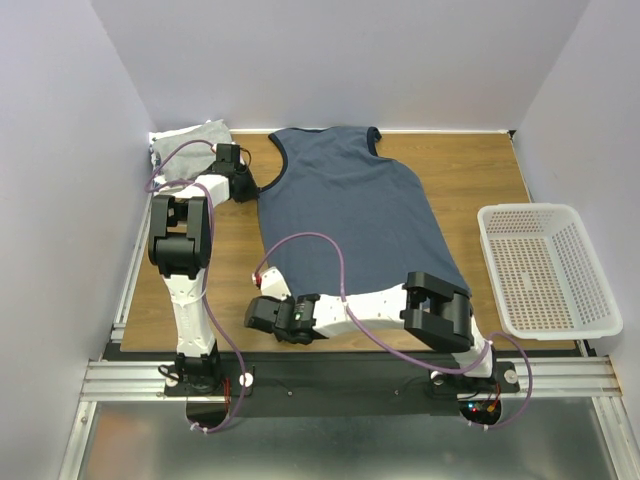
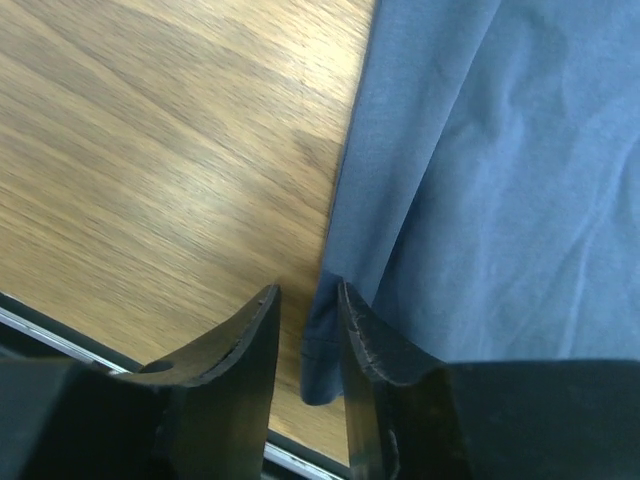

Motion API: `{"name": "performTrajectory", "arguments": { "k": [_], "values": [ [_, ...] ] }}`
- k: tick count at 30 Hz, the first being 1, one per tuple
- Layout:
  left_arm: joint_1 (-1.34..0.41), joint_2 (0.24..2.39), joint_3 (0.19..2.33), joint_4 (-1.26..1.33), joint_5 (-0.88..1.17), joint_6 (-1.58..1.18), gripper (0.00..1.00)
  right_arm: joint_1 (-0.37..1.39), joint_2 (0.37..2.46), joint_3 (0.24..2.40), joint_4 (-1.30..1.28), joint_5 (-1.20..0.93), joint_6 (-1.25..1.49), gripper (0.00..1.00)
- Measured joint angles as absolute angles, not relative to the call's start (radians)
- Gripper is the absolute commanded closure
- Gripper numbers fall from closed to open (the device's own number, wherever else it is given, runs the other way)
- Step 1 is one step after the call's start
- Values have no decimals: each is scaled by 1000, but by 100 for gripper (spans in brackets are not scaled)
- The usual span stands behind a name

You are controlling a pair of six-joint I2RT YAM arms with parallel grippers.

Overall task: Fold and stack the tank tops
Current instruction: Flatten the tank top out

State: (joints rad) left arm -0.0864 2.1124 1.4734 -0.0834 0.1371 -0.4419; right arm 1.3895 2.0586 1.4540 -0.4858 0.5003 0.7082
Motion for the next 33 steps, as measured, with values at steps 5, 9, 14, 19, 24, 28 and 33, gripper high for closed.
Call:
{"name": "performTrajectory", "arguments": {
  "k": [5, 9, 14, 19, 24, 28, 33],
  "values": [
    [-89, 2112, 1478, -92, 127, -442, 100, 1390, 2031, 1423, -491, 499, 714, 59],
    [-90, 2114, 1485, -101, 121, -442, 100, 1394, 2009, 1423, -498, 498, 713, 58],
    [-90, 2120, 1493, -105, 118, -442, 100, 1404, 1990, 1423, -502, 498, 711, 58],
    [-90, 2125, 1501, -105, 118, -442, 100, 1409, 1990, 1423, -515, 498, 711, 57],
    [-90, 2128, 1506, -106, 116, -442, 100, 1410, 1990, 1428, -526, 498, 710, 56],
    [-89, 2128, 1506, -105, 110, -442, 100, 1422, 1991, 1462, -549, 504, 704, 57],
    [-89, 2128, 1506, -105, 104, -442, 100, 1458, 2024, 1553, -564, 522, 699, 57]
  ]
}}
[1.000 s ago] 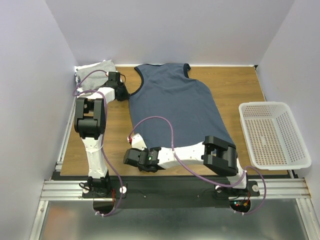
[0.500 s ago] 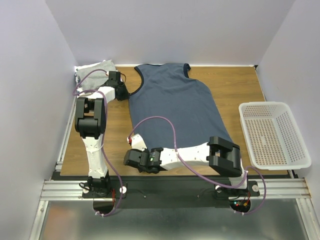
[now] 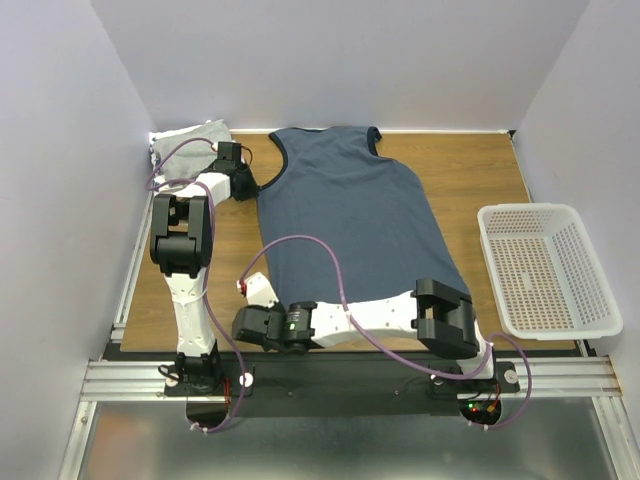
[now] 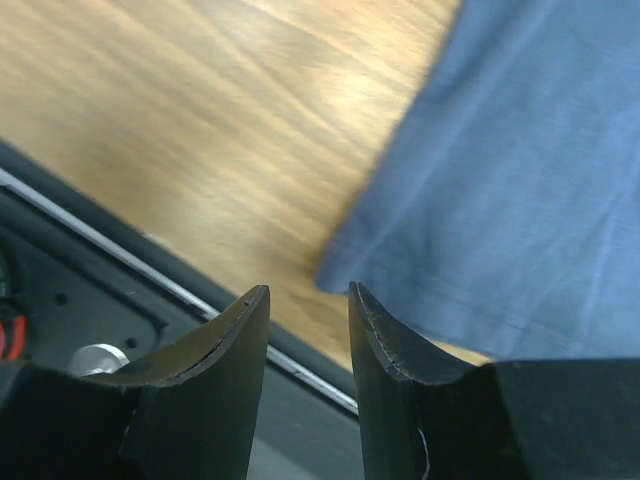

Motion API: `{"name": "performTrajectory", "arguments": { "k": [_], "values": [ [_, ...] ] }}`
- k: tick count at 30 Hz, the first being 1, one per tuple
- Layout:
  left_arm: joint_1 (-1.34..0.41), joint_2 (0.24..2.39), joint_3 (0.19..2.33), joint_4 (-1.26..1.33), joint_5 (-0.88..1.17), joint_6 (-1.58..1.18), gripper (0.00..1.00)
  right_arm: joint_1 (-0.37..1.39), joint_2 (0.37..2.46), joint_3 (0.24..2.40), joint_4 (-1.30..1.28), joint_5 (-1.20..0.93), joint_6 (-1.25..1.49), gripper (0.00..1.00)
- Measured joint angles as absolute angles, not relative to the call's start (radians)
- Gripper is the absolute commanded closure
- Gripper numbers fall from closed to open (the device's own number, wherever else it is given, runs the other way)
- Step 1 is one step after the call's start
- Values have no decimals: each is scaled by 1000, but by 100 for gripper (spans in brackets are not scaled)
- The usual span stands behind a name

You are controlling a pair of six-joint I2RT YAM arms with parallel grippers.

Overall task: Fold and stack the tank tops
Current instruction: Flatten the tank top out

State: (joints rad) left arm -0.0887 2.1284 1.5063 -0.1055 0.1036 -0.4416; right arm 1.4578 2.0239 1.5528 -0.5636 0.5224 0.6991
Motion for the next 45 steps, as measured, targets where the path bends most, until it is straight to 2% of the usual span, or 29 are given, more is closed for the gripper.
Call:
{"name": "performTrajectory", "arguments": {
  "k": [12, 16, 18, 21, 27, 36, 43, 45],
  "values": [
    [-76, 2128, 1516, -115, 100, -436, 100, 1480, 2141, 1597, -616, 554, 706, 58],
    [-76, 2128, 1516, -117, 100, -435, 100, 1479, 2148, 1607, -621, 562, 709, 67],
    [-76, 2128, 1516, -117, 101, -435, 100, 1479, 2150, 1608, -621, 567, 712, 68],
    [-76, 2128, 1516, -117, 101, -435, 100, 1480, 2154, 1613, -622, 575, 713, 66],
    [-76, 2128, 1516, -117, 101, -435, 100, 1480, 2154, 1620, -635, 590, 710, 57],
    [-76, 2129, 1516, -117, 101, -435, 100, 1479, 2165, 1662, -654, 618, 707, 58],
    [-76, 2129, 1516, -117, 101, -435, 100, 1479, 2180, 1662, -655, 631, 713, 73],
    [-76, 2129, 1516, -117, 102, -435, 100, 1479, 2185, 1662, -655, 633, 717, 84]
  ]
}}
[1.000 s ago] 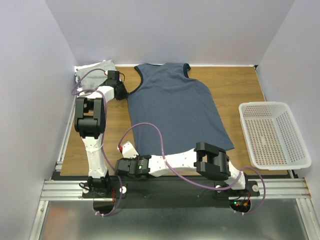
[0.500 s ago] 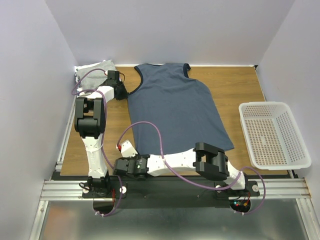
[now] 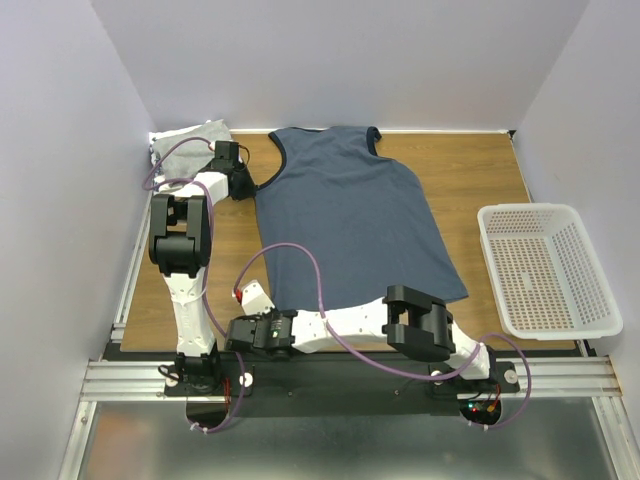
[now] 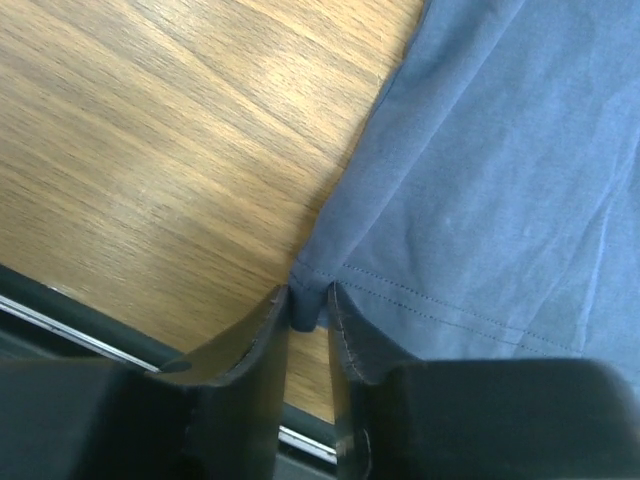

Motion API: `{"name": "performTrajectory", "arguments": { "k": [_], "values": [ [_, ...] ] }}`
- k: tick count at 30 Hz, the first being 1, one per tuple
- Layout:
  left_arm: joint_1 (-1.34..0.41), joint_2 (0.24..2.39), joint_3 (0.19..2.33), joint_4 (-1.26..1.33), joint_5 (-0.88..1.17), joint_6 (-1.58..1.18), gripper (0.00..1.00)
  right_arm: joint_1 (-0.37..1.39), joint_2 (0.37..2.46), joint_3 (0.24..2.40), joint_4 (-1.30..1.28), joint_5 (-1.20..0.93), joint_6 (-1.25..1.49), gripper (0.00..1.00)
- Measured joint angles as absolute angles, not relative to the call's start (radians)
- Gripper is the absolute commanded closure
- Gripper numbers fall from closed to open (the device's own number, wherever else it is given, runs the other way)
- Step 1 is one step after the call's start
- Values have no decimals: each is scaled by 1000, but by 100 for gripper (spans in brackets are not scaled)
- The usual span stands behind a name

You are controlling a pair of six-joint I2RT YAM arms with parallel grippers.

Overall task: Fold and stack the tank tops
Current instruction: Flatten the tank top out, then fold the tank top

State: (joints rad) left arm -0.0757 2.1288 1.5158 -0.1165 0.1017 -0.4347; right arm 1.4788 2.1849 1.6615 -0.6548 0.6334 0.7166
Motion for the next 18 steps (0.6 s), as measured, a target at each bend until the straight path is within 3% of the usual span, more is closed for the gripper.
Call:
{"name": "performTrajectory", "arguments": {
  "k": [4, 18],
  "values": [
    [-72, 2129, 1516, -117, 105, -435, 100, 1479, 2186, 1662, -655, 640, 724, 100],
    [-23, 2110, 1516, -121, 103, -443, 100, 1482, 2018, 1572, -501, 507, 699, 100]
  ]
}}
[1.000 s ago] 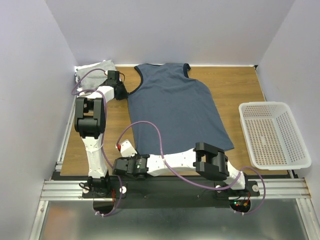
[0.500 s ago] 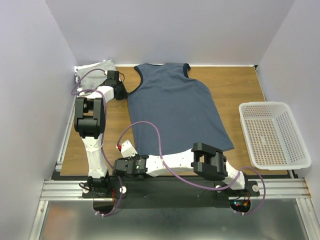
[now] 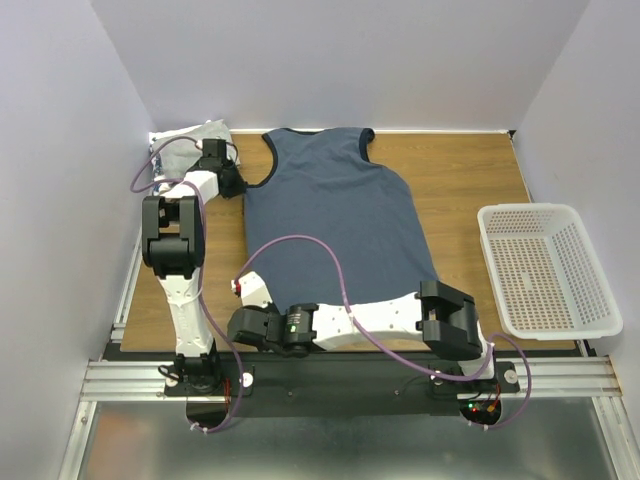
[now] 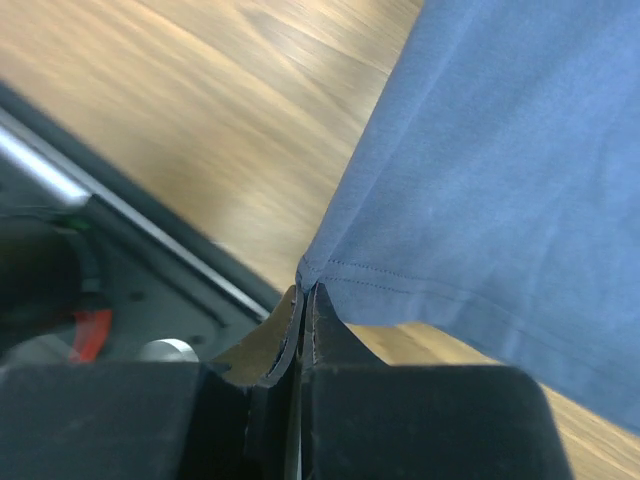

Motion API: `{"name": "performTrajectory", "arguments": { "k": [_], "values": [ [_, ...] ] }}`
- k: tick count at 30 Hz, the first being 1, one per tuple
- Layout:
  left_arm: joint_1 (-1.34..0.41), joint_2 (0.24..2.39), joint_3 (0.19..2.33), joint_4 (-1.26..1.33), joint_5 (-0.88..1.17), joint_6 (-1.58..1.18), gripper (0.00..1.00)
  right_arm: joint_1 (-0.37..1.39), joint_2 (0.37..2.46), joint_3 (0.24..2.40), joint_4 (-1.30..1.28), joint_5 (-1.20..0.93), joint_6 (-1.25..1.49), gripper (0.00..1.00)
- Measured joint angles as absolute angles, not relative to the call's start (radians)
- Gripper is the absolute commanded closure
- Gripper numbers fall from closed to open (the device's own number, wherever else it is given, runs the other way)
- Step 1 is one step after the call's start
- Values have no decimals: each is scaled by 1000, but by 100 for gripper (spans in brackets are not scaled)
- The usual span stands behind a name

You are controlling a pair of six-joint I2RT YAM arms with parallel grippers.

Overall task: Fold and stack the tank tops
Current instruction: Fold the tank top

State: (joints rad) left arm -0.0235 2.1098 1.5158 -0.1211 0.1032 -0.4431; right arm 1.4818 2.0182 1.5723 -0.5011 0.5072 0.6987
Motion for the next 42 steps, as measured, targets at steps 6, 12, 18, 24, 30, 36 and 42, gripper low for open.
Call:
{"name": "performTrajectory", "arguments": {
  "k": [6, 12, 18, 24, 30, 36, 42],
  "values": [
    [-9, 2038, 1501, -123, 86, -449, 100, 1488, 2005, 1572, -432, 435, 691, 100],
    [15, 1950, 1478, -120, 52, -462, 100, 1488, 2004, 1577, -382, 380, 685, 100],
    [11, 1946, 1478, -113, 48, -473, 100, 1485, 1948, 1527, -349, 366, 704, 100],
    [-31, 1989, 1478, -97, 48, -490, 100, 1461, 1823, 1382, -305, 337, 742, 99],
    [-93, 2046, 1480, -86, 43, -511, 100, 1422, 1691, 1193, -247, 303, 791, 99],
    [-131, 2069, 1505, -78, 19, -522, 100, 1399, 1636, 1049, -204, 284, 840, 99],
    [-169, 2096, 1524, -75, -3, -524, 100, 1394, 1603, 969, -176, 284, 876, 100]
  ]
}}
